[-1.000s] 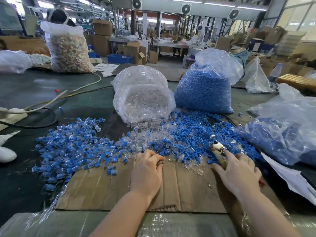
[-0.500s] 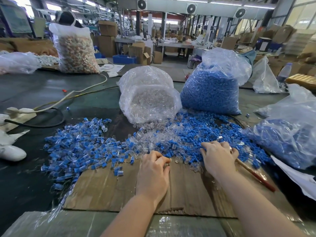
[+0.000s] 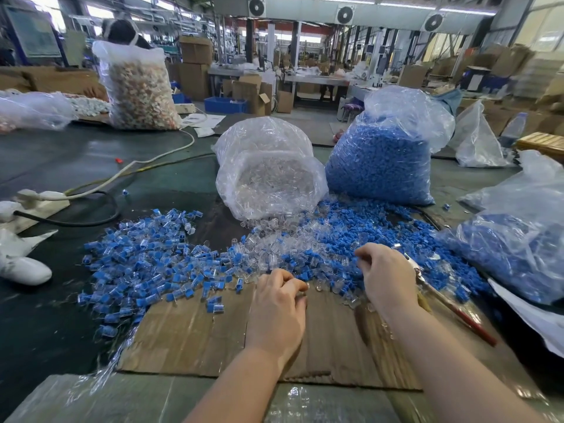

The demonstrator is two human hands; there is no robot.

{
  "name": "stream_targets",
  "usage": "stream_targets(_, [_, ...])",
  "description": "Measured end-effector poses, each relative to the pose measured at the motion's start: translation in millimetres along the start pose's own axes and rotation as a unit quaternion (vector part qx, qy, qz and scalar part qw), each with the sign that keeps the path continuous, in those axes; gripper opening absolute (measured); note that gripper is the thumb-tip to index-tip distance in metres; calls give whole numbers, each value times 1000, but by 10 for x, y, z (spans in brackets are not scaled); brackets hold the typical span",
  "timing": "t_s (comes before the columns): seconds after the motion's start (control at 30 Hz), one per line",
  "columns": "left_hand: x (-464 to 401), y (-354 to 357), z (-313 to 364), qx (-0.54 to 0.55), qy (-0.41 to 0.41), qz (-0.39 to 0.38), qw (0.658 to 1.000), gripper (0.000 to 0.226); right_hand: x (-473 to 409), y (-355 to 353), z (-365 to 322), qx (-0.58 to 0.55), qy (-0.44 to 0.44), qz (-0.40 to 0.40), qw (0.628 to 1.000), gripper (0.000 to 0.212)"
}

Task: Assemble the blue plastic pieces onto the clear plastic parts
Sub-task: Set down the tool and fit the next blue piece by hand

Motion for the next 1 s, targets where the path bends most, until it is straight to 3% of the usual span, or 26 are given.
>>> stream_targets(0.1, [-13, -92, 62, 21, 10, 29, 999, 26, 94, -134, -282, -102, -34, 14, 994, 14])
stream_targets(0.23, [-20, -215, 46, 88, -20, 59, 994, 29, 272, 118, -566, -262, 17, -132, 956, 15])
stream_targets(0.37, [-16, -216, -1, 137, -56, 43, 988, 18, 348, 206, -600, -317, 59, -170, 931, 12])
stream_targets(0.53, [7, -142, -47, 155, -80, 12, 985, 11, 350, 192, -543, -292, 46, -166, 941, 13])
stream_targets(0.7, [-5, -191, -85, 116, -89, 37, 989, 3, 264, 104, -406, -239, 35, -110, 964, 15])
stream_targets(0.83, [-7, -310, -224, 158, -144, 104, 971, 24, 312, 172, -588, -162, -52, -109, 979, 16])
stream_targets(1.0, [37, -335, -471, 180, -236, 139, 945, 20, 447, 369, -981, -38, -207, -130, 969, 33])
Point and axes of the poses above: each hand's wrist, its own x-axis away from the middle knuckle, its own y-axis out of the palm, z = x × y, the point moved 10 cm from there along -x, towards the middle knuckle, and after that the axes turned 8 degrees about z, right-handed, at the moved point
